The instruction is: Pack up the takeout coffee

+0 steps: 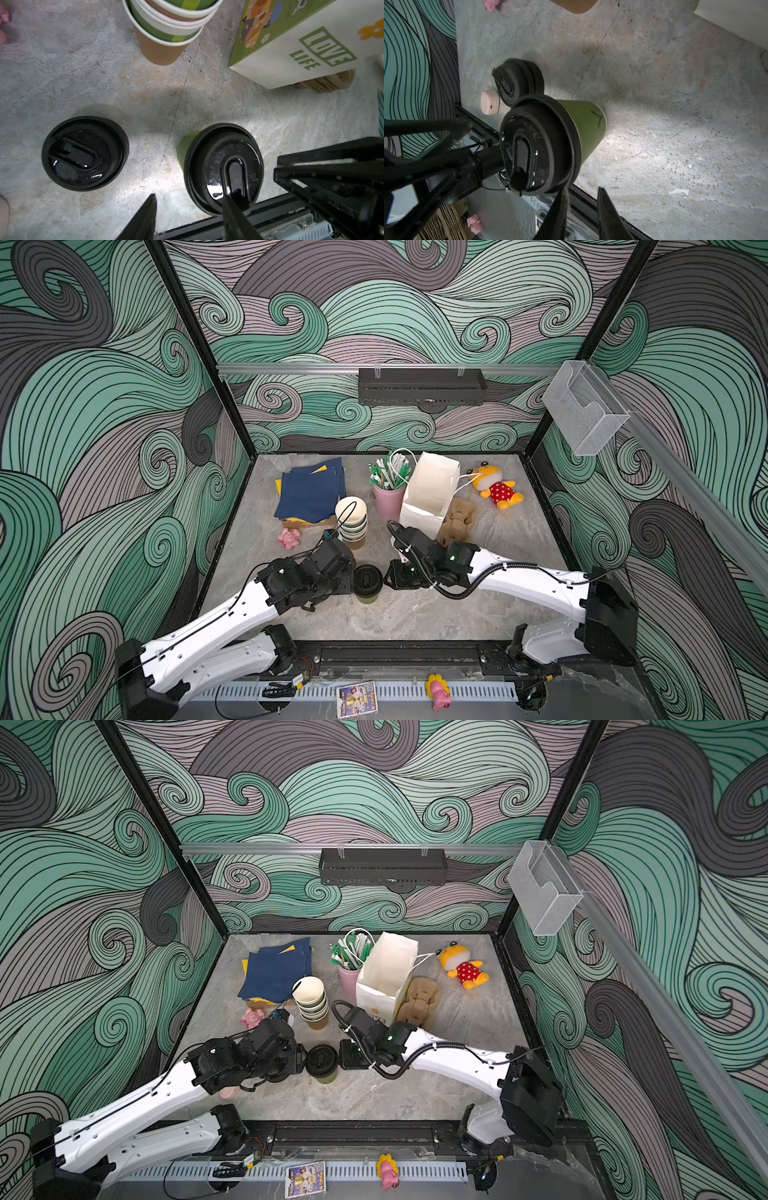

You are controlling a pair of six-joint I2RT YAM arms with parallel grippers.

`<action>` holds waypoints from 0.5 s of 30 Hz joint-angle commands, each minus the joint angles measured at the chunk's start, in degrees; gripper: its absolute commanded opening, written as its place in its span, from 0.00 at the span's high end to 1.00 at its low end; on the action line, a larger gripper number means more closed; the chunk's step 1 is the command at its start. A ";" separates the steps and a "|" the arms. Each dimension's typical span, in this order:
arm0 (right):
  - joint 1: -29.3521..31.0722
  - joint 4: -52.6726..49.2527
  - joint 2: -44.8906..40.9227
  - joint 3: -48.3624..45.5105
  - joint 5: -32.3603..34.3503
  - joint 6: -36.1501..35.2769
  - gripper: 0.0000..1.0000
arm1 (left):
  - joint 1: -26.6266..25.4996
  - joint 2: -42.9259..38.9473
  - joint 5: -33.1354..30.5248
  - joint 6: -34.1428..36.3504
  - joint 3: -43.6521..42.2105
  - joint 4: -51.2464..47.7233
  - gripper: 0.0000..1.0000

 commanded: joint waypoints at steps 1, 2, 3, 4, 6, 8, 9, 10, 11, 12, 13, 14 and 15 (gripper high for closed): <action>0.20 1.41 1.45 2.00 -0.15 1.22 0.75 | 0.30 0.38 0.99 -1.63 -0.68 3.94 0.49; 0.13 1.07 1.83 2.36 -0.10 0.96 0.76 | 0.40 0.74 1.16 -1.70 -0.72 4.20 0.50; 0.19 0.85 2.08 2.66 -0.05 0.88 0.77 | 0.47 1.00 1.25 -1.87 -0.69 4.53 0.51; 0.18 0.54 2.48 2.83 0.04 0.86 0.77 | 0.57 1.24 1.63 -1.97 -0.77 5.07 0.52; 0.14 0.35 3.10 3.09 0.12 0.92 0.79 | 0.84 1.64 1.97 -2.47 -1.00 5.64 0.56; 0.20 0.33 3.62 3.35 -0.04 0.99 0.82 | 1.02 1.90 2.01 -2.76 -1.34 5.97 0.58; 0.19 0.37 3.81 3.36 -0.11 1.00 0.83 | 1.04 1.93 2.04 -2.77 -1.54 6.10 0.60; 0.13 0.38 4.02 3.45 -0.24 1.08 0.84 | 1.10 2.01 2.05 -2.71 -1.90 6.32 0.62; 0.17 0.29 4.23 3.45 -0.17 1.10 0.85 | 1.19 2.22 2.08 -2.73 -2.07 6.49 0.63; 0.15 0.15 4.34 3.53 -0.06 1.07 0.86 | 1.19 2.35 2.14 -2.71 -2.23 6.60 0.64; 0.15 -0.32 4.45 3.61 0.13 1.05 0.87 | 1.28 2.62 2.14 -2.61 -2.49 6.56 0.66; 0.13 -0.65 4.59 3.62 0.38 1.18 0.88 | 1.28 2.91 2.14 -2.53 -2.60 6.54 0.66; 0.15 -1.06 4.69 3.71 0.45 1.16 0.89 | 1.28 3.09 2.22 -2.43 -2.66 6.49 0.67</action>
